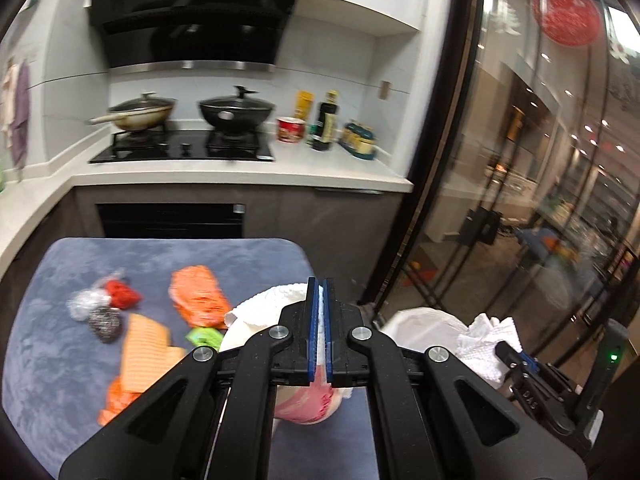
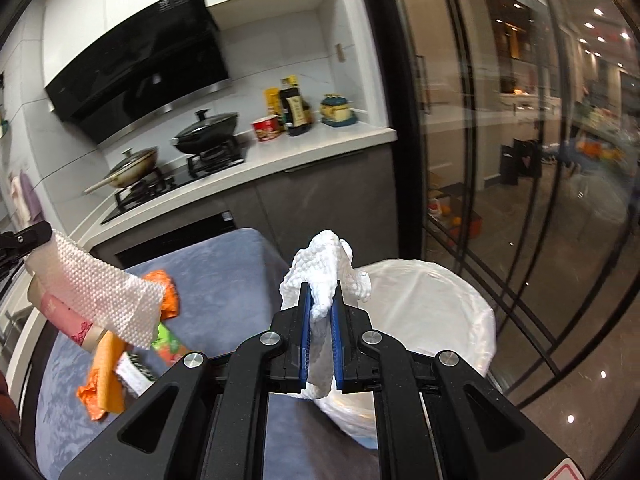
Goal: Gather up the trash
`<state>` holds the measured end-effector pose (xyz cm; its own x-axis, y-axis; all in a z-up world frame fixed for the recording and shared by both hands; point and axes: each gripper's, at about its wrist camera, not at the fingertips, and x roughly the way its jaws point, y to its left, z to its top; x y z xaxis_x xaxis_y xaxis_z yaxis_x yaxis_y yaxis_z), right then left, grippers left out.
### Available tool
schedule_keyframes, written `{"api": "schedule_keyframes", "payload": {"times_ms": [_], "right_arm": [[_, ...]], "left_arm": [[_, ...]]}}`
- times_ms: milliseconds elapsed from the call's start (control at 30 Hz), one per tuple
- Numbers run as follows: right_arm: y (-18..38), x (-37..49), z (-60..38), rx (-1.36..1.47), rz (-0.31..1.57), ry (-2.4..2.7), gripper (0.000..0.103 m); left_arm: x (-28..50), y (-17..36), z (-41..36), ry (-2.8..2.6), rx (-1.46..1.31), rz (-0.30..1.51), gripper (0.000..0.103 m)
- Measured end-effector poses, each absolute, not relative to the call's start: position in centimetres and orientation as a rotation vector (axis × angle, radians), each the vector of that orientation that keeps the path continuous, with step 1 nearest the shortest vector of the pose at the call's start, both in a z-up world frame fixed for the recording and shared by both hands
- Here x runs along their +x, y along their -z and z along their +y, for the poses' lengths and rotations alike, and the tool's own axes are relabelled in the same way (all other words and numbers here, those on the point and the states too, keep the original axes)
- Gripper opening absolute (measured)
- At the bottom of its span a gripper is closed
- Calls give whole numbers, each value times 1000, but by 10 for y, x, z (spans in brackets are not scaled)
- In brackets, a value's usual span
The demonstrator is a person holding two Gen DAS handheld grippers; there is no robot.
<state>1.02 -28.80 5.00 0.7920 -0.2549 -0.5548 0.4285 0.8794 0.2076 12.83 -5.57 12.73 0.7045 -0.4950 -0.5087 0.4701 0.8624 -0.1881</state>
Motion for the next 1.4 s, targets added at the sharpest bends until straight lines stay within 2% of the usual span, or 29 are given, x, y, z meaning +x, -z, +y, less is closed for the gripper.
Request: {"api": "schedule_keyframes", "payload": {"times_ms": [267, 900, 967, 1100, 1133, 1300, 1400], "right_arm": [[-34, -13, -322, 369, 565, 440, 8], [-10, 6, -306, 365, 623, 387, 8], [-8, 7, -304, 363, 628, 382, 8], [7, 7, -296, 369, 673, 348, 8], [13, 7, -292, 373, 691, 334, 8], [34, 9, -263, 366, 758, 243, 8], [41, 13, -241, 349, 786, 176, 8]], "left_arm": [[115, -117, -98, 591, -16, 605, 2], [118, -49, -69, 468, 52, 751, 3], [116, -38, -73, 472, 54, 785, 6], [110, -12, -74, 464, 52, 849, 44], [107, -7, -73, 461, 55, 856, 49], [97, 11, -67, 456, 82, 885, 57], [92, 16, -57, 437, 84, 894, 65]]}}
